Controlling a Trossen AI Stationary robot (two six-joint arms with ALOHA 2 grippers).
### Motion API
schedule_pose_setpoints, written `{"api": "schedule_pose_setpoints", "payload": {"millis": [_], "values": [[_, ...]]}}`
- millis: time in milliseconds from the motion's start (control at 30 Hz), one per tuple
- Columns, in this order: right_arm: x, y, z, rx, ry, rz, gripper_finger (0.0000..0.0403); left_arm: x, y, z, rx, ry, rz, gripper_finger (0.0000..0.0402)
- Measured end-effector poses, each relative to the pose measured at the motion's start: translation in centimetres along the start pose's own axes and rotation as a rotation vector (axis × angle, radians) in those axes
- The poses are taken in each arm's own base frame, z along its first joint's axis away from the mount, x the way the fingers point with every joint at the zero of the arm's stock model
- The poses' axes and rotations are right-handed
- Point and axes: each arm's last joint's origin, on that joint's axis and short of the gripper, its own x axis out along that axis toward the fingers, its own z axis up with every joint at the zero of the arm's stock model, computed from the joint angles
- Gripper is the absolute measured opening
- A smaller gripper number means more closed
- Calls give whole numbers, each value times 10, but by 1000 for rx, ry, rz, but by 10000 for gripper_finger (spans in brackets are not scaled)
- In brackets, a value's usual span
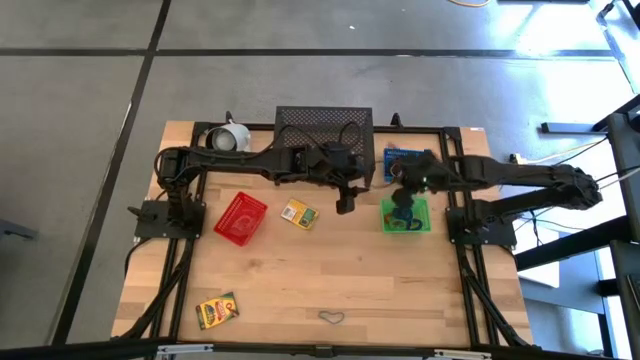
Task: Pick & Place Office Desk Supplies
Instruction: Put the orange rubber band into the blue bin, then put the blue rubber band into the blue bin
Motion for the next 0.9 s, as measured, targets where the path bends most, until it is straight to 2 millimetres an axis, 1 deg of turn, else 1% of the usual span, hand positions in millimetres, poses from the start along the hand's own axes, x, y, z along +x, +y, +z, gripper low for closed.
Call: {"api": "schedule_pose_setpoints", "payload": {"millis": [100, 167, 233, 400, 533, 600, 667, 767, 900], "values": [[3, -22, 2, 85, 35, -94, 3, 0, 1, -1, -38, 12, 26, 211], [8, -35, 5, 155, 45, -108, 3, 0, 1, -1, -66, 11, 44, 212], [19, -46, 5, 215, 58, -114, 3, 0, 1, -1, -86, 10, 58, 209], [53, -71, -4, 328, 124, -152, 2, 0, 2, -1, -141, 9, 76, 204], [69, -85, -6, 385, 163, -195, 7, 0, 2, -1, -185, 8, 75, 204], [75, -89, -6, 404, 186, -192, 22, 0, 2, -1, -209, 8, 74, 204], [79, -92, -7, 411, 206, -197, 46, 0, 2, -2, -229, 14, 75, 204], [83, -94, -8, 418, 224, -204, 92, 0, 0, -3, -246, 31, 72, 207], [82, -94, -8, 419, 221, -211, 163, -1, -7, -7, -240, 72, 62, 209]]}}
